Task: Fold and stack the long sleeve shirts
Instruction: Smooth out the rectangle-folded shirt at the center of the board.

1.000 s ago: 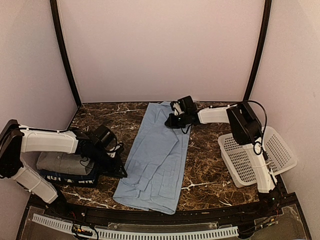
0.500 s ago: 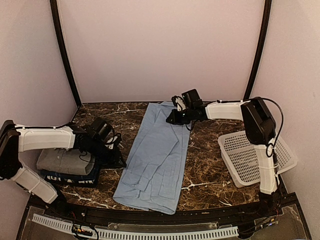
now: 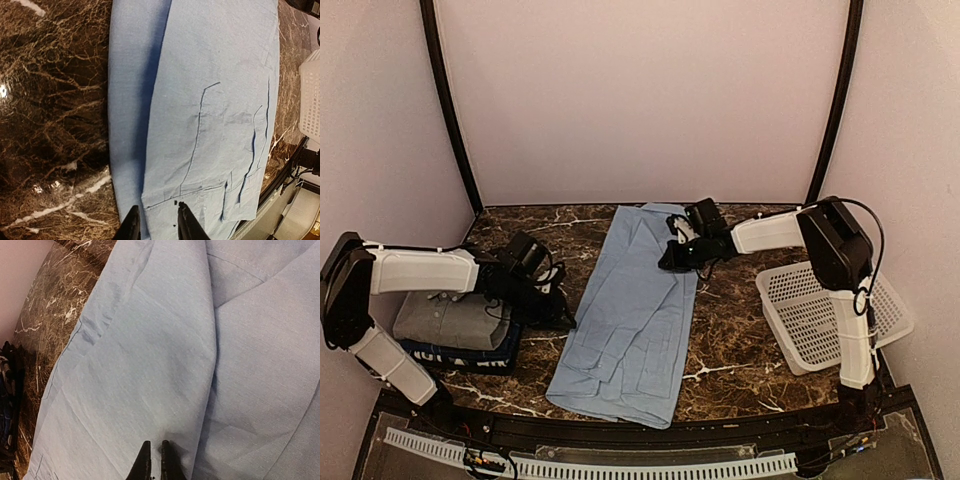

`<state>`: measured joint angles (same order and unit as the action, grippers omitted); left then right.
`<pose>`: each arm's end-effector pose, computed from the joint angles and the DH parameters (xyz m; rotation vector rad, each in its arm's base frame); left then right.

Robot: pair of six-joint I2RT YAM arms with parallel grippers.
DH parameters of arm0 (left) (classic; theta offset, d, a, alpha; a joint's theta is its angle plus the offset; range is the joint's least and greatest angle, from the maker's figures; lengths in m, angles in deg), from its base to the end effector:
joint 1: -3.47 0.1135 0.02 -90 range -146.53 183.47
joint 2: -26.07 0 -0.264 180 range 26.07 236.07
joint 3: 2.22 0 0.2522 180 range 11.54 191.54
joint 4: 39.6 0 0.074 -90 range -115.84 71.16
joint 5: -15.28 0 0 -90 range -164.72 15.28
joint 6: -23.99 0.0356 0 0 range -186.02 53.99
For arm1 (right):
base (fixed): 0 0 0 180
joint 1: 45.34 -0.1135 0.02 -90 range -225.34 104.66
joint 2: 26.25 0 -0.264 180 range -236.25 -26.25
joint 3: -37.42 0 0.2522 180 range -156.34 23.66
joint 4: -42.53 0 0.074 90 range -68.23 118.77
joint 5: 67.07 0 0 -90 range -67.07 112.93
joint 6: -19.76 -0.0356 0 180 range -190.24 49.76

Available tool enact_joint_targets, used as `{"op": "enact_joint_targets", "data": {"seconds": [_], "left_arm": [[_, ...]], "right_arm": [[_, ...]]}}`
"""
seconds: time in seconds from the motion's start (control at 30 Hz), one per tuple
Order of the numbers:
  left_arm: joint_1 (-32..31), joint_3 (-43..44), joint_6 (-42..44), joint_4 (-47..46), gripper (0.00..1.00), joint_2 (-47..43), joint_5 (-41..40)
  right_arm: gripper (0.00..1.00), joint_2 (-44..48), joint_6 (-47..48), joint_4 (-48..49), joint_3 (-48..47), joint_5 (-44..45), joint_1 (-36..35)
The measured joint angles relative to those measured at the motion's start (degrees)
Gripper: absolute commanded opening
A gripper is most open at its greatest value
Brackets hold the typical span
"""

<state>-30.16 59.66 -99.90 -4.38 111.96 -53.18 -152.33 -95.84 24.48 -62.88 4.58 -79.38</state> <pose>0.2311 -0.1694 0.1822 0.1389 2.7736 -0.8626 0.3918 0.2782 0.1425 -0.3494 2.4372 0.8648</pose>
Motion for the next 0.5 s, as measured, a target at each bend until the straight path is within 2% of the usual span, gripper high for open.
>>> {"op": "enact_joint_targets", "data": {"seconds": [0.5], "left_arm": [[0.04, -5.22, 0.07, -3.04, 0.24, -0.28, 1.97]], "right_arm": [[0.05, -0.59, 0.98, -0.61, 0.96, 0.26, 1.05]]}}
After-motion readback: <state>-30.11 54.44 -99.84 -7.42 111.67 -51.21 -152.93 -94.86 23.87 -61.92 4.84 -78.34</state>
